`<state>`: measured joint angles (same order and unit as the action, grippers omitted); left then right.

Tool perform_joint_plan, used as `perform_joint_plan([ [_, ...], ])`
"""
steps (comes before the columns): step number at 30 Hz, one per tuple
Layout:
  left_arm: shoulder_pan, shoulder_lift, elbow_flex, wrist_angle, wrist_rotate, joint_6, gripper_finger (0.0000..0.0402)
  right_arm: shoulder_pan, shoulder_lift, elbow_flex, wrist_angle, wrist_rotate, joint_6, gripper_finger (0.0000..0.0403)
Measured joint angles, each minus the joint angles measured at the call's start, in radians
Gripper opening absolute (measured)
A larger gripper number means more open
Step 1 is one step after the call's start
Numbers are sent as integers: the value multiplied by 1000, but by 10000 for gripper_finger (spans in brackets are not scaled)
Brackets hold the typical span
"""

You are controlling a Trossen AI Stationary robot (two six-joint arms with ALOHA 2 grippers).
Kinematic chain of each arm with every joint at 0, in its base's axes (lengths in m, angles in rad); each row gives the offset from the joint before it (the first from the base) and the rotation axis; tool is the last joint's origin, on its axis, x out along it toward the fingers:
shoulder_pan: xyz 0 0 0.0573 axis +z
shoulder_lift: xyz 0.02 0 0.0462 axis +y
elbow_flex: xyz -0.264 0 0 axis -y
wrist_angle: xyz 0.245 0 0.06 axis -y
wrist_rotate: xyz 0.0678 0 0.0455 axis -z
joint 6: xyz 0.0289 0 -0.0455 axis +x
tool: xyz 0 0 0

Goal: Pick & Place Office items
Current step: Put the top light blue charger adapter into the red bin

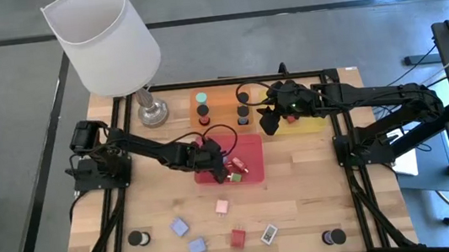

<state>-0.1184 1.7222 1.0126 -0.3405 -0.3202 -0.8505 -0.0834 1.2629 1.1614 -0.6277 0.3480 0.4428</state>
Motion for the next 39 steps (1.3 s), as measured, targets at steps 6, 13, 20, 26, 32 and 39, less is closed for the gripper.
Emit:
perform_joint_plan([
  [6,0,0,0,-1,1,0,231,0,0,0,0,0,0,166],
  [13,0,0,0,0,1,0,276,0,0,0,0,0,0,166],
  [20,-20,-57,0,34,0,61,310,0,0,0,0,1,0,166],
  [26,-66,-185,0,37,-27,129,322,0,0,0,0,2,0,166],
  [32,-152,-289,0,-39,-28,13,322,0,0,0,0,2,0,166],
  [39,-311,-312,0,-231,2,-124,322,0,0,0,0,2,0,166],
])
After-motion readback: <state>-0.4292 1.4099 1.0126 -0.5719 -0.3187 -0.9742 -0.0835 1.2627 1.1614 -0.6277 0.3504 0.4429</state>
